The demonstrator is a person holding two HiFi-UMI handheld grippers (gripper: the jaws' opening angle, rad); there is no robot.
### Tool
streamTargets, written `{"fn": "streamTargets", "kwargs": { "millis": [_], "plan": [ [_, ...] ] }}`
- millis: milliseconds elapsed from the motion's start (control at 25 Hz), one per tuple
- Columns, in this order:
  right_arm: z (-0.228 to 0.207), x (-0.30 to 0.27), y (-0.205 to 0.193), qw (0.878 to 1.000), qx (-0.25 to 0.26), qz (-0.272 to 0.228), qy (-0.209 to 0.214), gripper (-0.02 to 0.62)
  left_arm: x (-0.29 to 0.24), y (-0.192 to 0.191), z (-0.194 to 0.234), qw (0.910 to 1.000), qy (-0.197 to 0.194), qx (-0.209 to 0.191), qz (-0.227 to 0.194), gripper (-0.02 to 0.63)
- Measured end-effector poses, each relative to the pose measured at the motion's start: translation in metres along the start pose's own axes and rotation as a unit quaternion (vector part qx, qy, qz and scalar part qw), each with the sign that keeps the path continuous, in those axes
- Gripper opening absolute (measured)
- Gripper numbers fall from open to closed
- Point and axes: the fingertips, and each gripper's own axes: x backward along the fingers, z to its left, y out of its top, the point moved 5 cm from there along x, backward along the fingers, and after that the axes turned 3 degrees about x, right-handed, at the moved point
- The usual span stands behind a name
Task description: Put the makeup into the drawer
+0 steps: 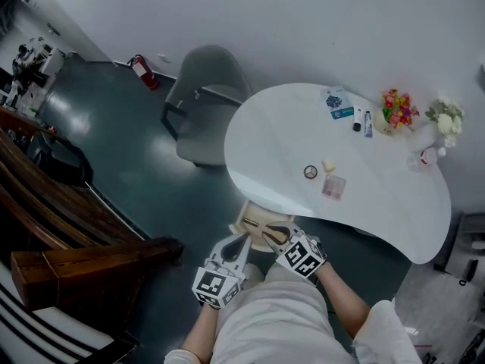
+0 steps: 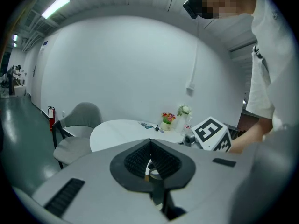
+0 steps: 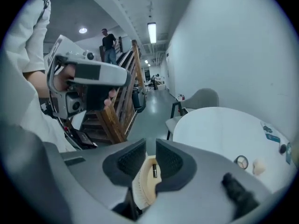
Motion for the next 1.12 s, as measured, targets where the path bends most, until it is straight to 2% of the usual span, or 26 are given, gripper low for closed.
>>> {"fn": "streamTargets", "kwargs": {
  "millis": [320,680,1120],
  "plan": [
    [-0.012,0.05,0.032,0.997,-0.028,-0.064,-0.029,0.031,-0.019,0.009,-0.007,0.9998,-0.008,0.009,-0.013,0.008],
    [-0.027,0.089,0.044,0.988,-0.058,-0.128,-0.068,0.012,-0.027,0.012,-0.011,0.9999,-0.006,0.0,-0.01,0.008],
    [-0.031,0.109,0.034,0.984,-0.078,-0.142,-0.077,0.013,-0.038,0.015,-0.03,0.9995,-0.01,-0.027,-0.012,0.008]
  ]
}}
